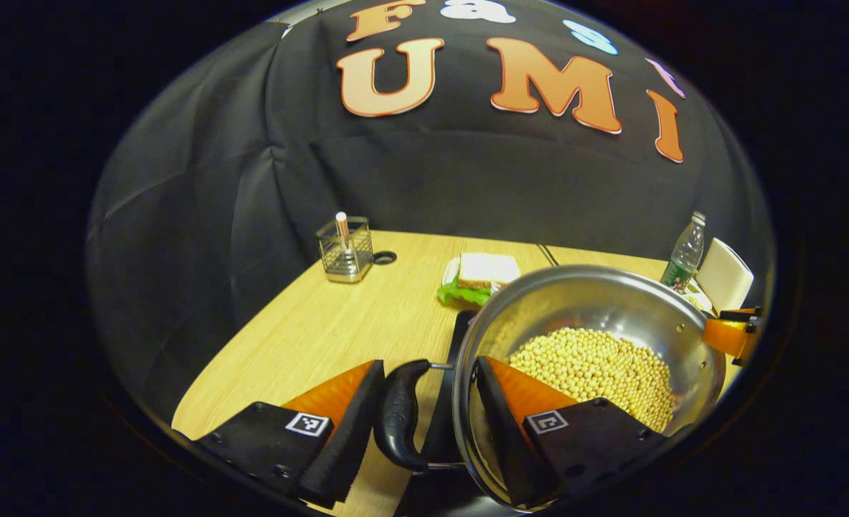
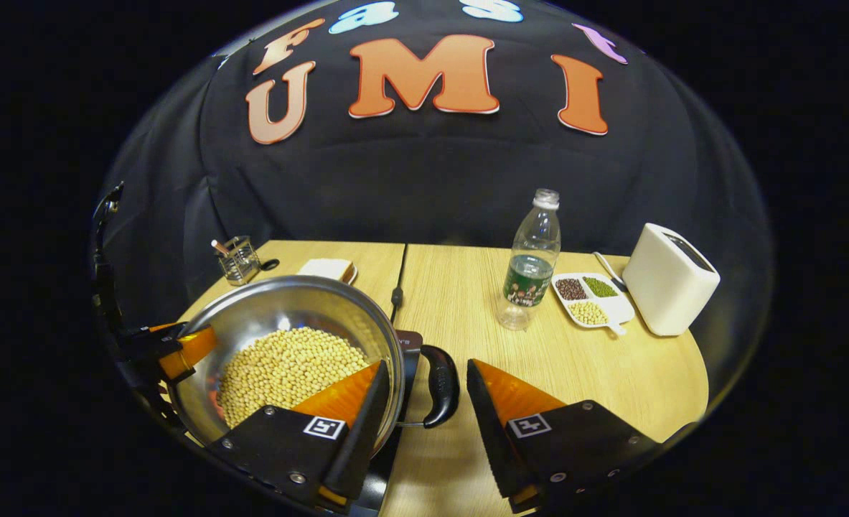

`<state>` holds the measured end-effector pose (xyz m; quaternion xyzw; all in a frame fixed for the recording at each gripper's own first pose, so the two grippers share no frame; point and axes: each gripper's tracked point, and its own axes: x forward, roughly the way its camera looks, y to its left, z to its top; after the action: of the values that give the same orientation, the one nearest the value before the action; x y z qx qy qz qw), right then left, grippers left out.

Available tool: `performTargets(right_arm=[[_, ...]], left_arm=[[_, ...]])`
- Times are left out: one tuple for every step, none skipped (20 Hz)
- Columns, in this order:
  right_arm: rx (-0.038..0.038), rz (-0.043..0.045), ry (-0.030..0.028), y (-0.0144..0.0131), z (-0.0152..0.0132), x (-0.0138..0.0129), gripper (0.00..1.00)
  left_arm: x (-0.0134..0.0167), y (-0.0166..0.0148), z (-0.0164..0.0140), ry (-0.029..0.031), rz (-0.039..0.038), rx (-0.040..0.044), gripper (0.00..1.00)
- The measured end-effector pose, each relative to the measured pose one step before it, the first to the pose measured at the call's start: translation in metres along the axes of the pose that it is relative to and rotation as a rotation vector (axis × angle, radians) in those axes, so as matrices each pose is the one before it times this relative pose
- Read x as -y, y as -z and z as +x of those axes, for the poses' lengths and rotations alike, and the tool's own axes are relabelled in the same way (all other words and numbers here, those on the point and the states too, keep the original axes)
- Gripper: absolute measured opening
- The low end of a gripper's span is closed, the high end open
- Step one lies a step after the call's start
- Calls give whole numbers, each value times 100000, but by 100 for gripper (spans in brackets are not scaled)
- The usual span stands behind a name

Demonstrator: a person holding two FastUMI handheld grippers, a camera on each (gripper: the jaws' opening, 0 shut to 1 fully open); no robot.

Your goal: First push the handle of the pot to place it horizontally, then grasp the pot with both hands and set it on the induction cooktop.

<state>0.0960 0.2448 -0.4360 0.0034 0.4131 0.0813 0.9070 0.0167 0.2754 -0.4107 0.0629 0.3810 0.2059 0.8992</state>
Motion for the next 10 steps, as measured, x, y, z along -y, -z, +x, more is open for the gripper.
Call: performTargets(right_arm=[[2333, 200, -713, -684, -879, 179, 70], [2660, 32, -370, -758, -864, 254, 73], [2982, -112, -202, -732, -866, 326, 74], [2901, -140, -139, -800, -945, 276, 75], [2814, -483, -326, -728, -1021, 178, 75], [3021, -614, -47, -891, -1008, 313, 76], [3134, -815, 604, -891, -1181, 491, 77], [4088, -947, 1035, -1232, -1041, 511, 80], [4388, -1058, 1071, -1340, -1099, 596, 81], [3909, -1427, 273, -1394, -1143, 455, 82]], left_arm=[[77, -640, -411, -111, 961, 1463, 85], [75, -771, -321, -560, 403, 1929, 85], [25, -991, -647, -247, -36, 2295, 92], [211, -921, -575, -159, -696, 2401, 96], [330, -999, -765, 350, -903, 2490, 93], [511, -1229, -923, 943, -1179, 2529, 93], [576, -1194, -1251, 1599, -933, 2717, 92], [661, -1680, -1100, 1260, -716, 3366, 92], [435, -1690, -861, 1019, -448, 4177, 92], [556, -1960, -788, 765, -380, 4693, 92]])
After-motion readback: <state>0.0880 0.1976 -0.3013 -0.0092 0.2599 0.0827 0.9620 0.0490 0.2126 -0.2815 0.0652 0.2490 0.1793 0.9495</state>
